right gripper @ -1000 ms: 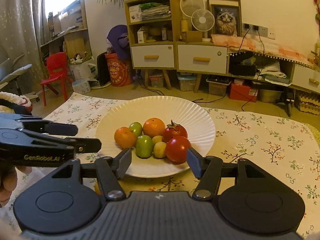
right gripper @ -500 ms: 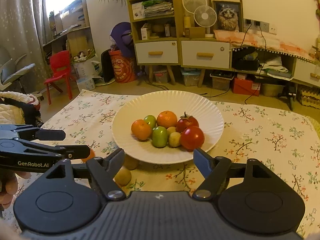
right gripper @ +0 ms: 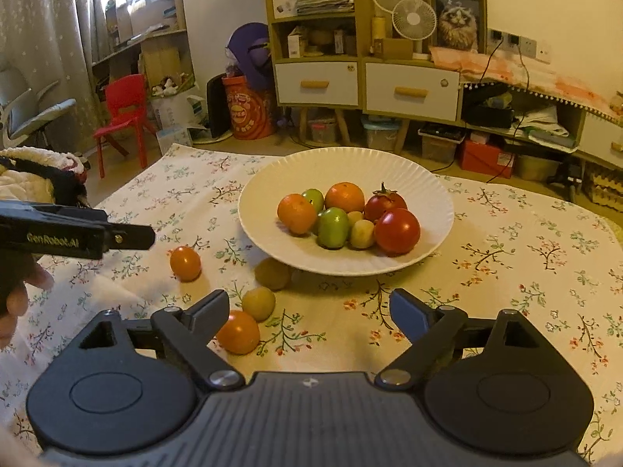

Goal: Organize fruits
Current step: 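Withdraw both open tools from the plate toward the remaining fruits, then grasp an orange tomato with the left tool while the right tool grasps another orange tomato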

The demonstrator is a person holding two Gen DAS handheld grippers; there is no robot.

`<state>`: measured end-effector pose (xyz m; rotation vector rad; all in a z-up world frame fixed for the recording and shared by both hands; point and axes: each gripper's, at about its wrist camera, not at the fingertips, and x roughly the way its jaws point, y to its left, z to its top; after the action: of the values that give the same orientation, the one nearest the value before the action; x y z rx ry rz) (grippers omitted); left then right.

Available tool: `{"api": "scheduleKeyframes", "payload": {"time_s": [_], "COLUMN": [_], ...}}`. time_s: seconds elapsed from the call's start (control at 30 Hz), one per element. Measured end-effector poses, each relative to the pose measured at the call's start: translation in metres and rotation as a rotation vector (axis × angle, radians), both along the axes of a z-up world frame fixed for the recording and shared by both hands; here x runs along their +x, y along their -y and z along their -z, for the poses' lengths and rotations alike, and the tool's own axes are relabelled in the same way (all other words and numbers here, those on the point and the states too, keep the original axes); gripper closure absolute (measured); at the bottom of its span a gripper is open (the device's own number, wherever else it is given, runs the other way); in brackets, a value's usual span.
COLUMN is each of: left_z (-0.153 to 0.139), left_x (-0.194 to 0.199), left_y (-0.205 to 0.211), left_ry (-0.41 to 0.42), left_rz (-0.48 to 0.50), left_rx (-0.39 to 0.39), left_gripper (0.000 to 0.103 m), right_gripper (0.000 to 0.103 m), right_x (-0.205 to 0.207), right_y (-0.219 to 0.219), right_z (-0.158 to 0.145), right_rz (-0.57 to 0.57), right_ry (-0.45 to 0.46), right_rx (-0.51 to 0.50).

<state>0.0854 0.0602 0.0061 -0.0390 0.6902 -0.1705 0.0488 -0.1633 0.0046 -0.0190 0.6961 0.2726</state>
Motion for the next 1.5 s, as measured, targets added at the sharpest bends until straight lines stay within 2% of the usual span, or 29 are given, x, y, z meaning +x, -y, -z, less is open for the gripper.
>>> {"api": "scheduleKeyframes", "payload": {"time_s": [0.33, 0.43, 0.53, 0.63, 0.73, 0.9, 1.17, 1.3, 1.5], "left_z": [0.019, 0.022, 0.027, 0.031, 0.034, 0.04, 0.047, 0.047, 0.045], "left_x": [0.006, 0.008, 0.007, 0.008, 0.008, 0.012, 0.015, 0.014, 0.014], "left_y": [0.001, 0.004, 0.01, 0.013, 0.015, 0.021, 0.022, 0.027, 0.029], "left_ry": [-0.063, -0.063, -0.048, -0.046, -0.061, -0.066, -0.032, -0.015, -0.025], "left_rz": [0.042, 0.053, 0.075, 0.079, 0.091, 0.094, 0.061, 0.069, 0.05], "left_rx": [0.001, -0.018, 0.001, -0.005, -0.032, -0.044, -0.045, -0.017, -0.018], "left_gripper": [0.008, 0.008, 0.008, 0.009, 0.014, 0.023, 0.039, 0.047, 0.065], "right_gripper": [0.009, 0.008, 0.008, 0.009, 0.011, 0.015, 0.032, 0.036, 0.049], "right_x": [-0.001, -0.001, -0.001, -0.001, -0.007, -0.014, -0.011, -0.009, -0.006], "right_y": [-0.002, -0.003, -0.007, -0.008, -0.011, -0.021, -0.028, -0.031, -0.035], "right_z": [0.004, 0.011, 0.018, 0.026, 0.032, 0.032, 0.035, 0.036, 0.037], "right_rz": [0.007, 0.009, -0.005, -0.007, -0.005, -0.052, -0.052, -0.056, -0.061], "right_ry": [0.028, -0.003, -0.032, -0.074, -0.099, -0.069, -0.054, -0.05, -0.039], "right_rx": [-0.033, -0.02, -0.017, 0.025, 0.038, -0.018, -0.02, -0.016, -0.004]}}
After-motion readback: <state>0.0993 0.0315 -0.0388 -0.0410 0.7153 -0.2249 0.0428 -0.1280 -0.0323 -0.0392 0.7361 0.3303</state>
